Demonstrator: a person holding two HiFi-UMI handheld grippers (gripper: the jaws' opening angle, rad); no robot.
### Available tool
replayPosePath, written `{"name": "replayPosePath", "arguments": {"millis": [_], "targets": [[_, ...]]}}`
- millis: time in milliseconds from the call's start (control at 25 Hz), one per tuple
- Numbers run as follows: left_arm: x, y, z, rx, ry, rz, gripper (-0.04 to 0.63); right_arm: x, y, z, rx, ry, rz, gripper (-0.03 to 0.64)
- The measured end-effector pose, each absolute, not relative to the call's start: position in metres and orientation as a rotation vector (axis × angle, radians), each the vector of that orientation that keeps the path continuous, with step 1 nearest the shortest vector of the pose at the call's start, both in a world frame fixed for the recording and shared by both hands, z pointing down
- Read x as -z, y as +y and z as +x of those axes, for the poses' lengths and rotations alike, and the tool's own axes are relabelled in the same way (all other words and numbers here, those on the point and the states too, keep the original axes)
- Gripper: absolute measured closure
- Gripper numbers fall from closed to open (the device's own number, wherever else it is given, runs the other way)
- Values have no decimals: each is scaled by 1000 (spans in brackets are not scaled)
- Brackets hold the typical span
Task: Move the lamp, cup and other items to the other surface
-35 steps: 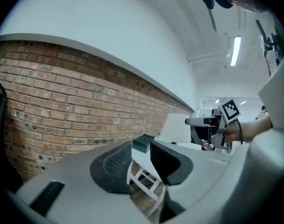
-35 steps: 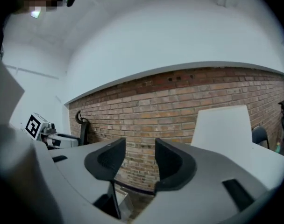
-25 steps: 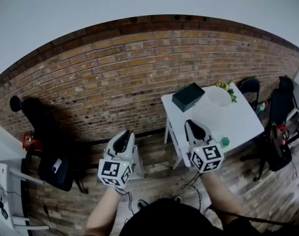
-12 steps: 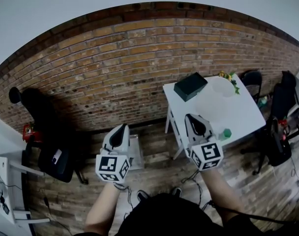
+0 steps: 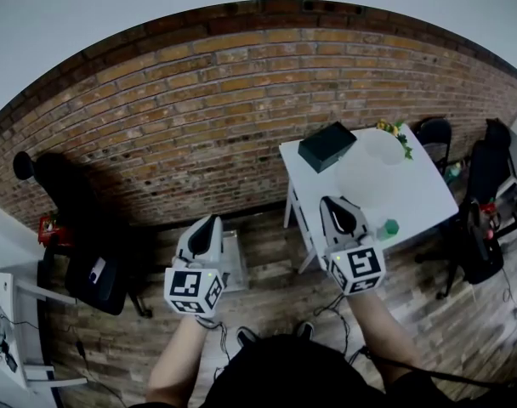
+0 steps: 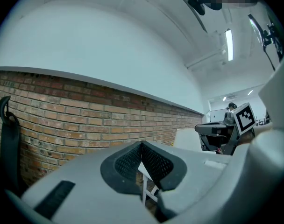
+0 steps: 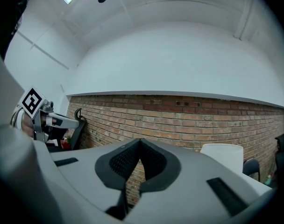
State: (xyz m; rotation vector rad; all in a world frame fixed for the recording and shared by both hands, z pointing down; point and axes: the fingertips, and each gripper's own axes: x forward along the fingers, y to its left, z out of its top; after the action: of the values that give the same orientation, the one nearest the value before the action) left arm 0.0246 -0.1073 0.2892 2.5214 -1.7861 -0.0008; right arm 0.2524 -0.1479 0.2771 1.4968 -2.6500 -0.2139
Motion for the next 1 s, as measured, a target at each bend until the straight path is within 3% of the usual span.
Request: {"name": "replayPosePath", "arguments": {"millis": [1000], "targets": [[-298,-105,18,-13,-1775,2496,589,-276,-148,242,227,-2662,1461,614]]}}
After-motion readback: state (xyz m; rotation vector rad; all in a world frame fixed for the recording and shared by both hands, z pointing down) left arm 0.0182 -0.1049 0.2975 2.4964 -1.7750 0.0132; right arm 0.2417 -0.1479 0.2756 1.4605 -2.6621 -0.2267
